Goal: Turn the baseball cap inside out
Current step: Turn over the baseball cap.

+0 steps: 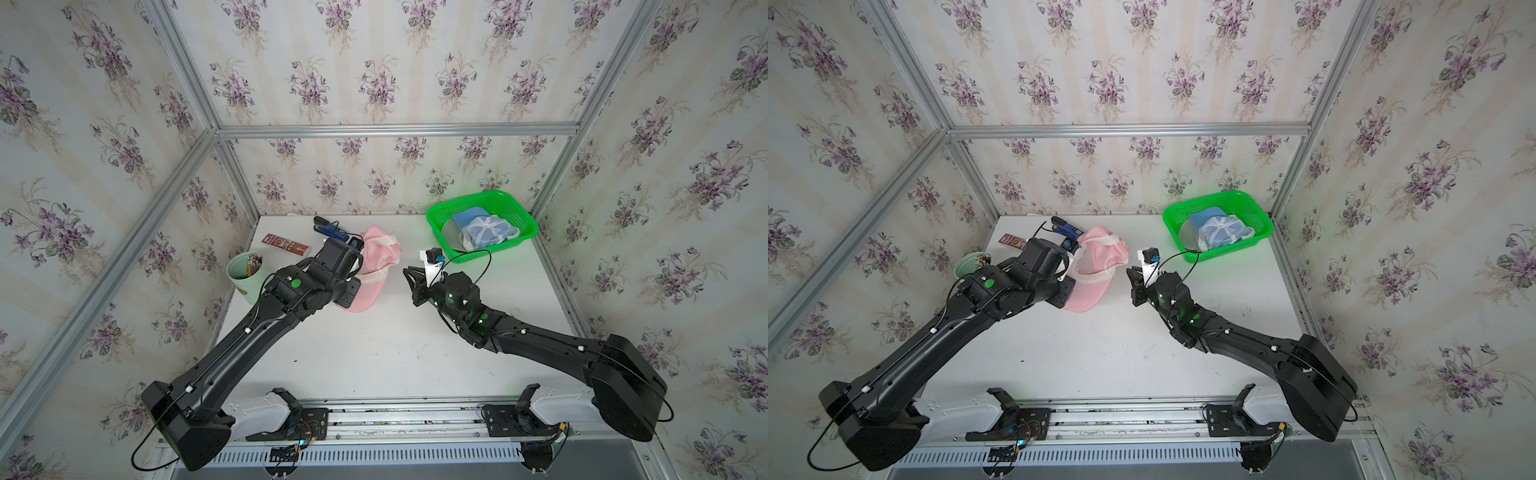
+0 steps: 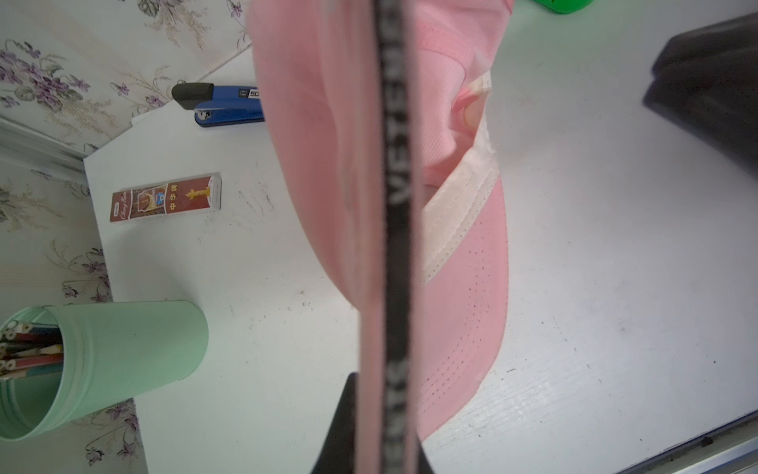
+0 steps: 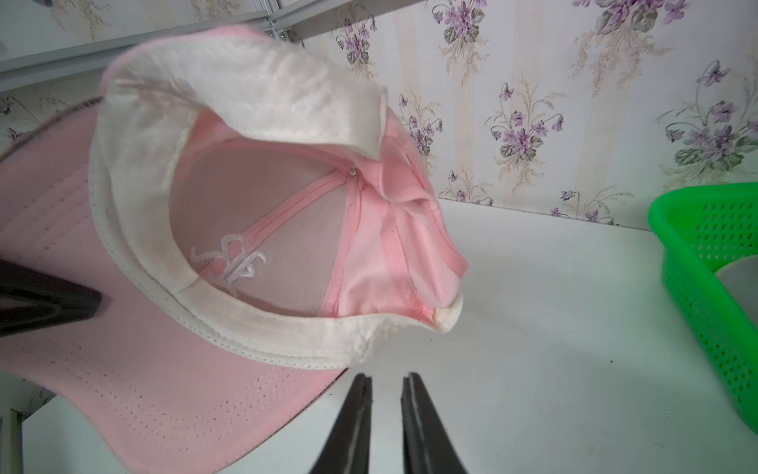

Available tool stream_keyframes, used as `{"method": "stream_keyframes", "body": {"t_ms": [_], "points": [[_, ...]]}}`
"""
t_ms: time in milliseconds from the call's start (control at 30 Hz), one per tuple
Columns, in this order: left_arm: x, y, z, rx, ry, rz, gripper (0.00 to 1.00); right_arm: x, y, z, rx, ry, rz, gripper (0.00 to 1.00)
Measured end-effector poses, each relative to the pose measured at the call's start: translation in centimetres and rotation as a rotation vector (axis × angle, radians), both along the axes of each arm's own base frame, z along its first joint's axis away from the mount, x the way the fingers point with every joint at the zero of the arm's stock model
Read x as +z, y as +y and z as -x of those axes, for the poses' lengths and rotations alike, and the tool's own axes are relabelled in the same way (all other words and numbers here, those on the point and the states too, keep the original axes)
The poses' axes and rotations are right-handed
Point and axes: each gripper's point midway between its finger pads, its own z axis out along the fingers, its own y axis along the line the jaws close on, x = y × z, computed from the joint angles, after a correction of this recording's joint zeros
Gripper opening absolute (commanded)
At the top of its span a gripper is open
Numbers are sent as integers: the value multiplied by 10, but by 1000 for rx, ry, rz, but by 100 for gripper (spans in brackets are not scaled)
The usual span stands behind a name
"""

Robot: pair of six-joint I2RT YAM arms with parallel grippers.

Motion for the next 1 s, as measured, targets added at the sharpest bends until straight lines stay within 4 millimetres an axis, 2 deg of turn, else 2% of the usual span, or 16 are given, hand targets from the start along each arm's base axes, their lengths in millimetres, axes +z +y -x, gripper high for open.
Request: {"method": "stream_keyframes", "body": {"t_ms": [200, 300, 400, 467, 533, 667, 800, 900, 1000], "points": [[3, -12, 8, -85, -6, -5, 0, -7, 29, -14, 39, 50, -56, 7], [5, -25, 15, -147, -5, -1, 0, -14, 39, -23, 35, 66, -72, 6], [7, -29, 20, -172, -7, -3, 0, -19, 47, -39, -5, 71, -59, 3], [11, -29, 23, -180, -13, 6, 0, -19, 51, -53, -53, 64, -55, 7], [16, -27, 27, -184, -13, 10, 0, -25, 49, -68, -115, 72, -53, 15], [19, -24, 28, -165, -7, 12, 0, -34, 45, -85, -180, 84, -29, 39], [11, -9, 17, -72, -4, -50, 0, -21, 36, -74, -172, 77, -31, 47], [2, 8, 3, 23, -2, -125, 0, -1, 21, -52, -145, 47, -45, 54], [0, 20, -6, 85, -15, -173, 0, 11, 7, -26, -87, 30, -38, 55]]}}
